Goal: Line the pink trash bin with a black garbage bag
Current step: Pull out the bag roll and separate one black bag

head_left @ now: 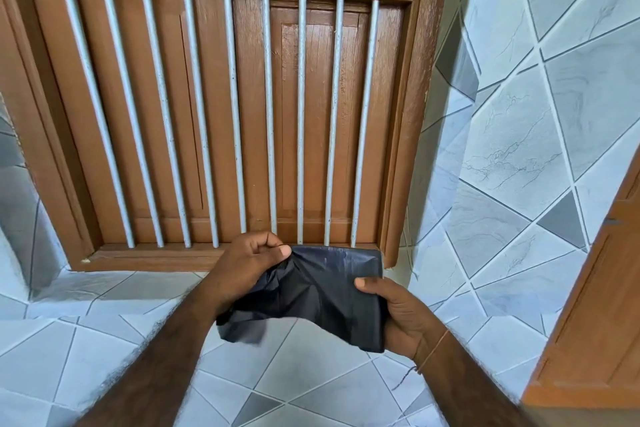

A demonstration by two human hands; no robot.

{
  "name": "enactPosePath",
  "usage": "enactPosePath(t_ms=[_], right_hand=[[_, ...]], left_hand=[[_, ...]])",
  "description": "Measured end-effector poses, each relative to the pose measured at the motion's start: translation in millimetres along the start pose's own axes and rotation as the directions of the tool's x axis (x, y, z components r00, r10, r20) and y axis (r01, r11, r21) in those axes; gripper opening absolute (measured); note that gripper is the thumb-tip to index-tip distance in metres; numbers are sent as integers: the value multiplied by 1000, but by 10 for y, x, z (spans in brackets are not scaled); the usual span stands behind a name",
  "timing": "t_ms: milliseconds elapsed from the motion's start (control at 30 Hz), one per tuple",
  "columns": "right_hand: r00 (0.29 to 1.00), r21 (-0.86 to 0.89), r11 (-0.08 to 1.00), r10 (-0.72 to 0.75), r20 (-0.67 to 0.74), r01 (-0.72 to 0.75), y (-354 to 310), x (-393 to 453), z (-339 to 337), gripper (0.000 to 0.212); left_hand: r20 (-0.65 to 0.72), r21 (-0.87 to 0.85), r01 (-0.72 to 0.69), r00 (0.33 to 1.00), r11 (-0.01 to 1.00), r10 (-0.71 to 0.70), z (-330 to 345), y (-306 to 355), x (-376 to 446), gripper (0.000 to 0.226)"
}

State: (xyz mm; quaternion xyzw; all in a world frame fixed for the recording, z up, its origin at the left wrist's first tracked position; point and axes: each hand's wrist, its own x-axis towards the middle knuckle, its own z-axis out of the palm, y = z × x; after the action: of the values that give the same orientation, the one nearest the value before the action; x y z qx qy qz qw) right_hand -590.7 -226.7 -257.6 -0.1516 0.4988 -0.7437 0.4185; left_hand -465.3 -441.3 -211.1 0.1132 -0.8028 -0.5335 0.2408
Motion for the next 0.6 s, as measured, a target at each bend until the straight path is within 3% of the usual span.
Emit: enactPosePath(t_ms=[200,300,433,533,600], right_hand=[[996,44,999,8,92,-12,-38,-65,-10,76],[999,18,1000,18,39,-19,-39,-64,-43,83],[994,84,996,-27,106,18,-49,-97,-49,73],[995,-43,999,-27,97,32,-84,-101,3,65],[996,-183,982,-44,75,57,-124,-92,81,61]], left_hand=[[-86,403,-9,995,915,48,-193,-128,22,14],[-127,452,0,990,892,64,-287,-194,1,16],[-196,566,103,980,818,12,-366,-283,17,17],[-173,710,152,984,688,-39,-350,-277,12,13],[-162,703,72,985,708,61,-257,-252,11,15]])
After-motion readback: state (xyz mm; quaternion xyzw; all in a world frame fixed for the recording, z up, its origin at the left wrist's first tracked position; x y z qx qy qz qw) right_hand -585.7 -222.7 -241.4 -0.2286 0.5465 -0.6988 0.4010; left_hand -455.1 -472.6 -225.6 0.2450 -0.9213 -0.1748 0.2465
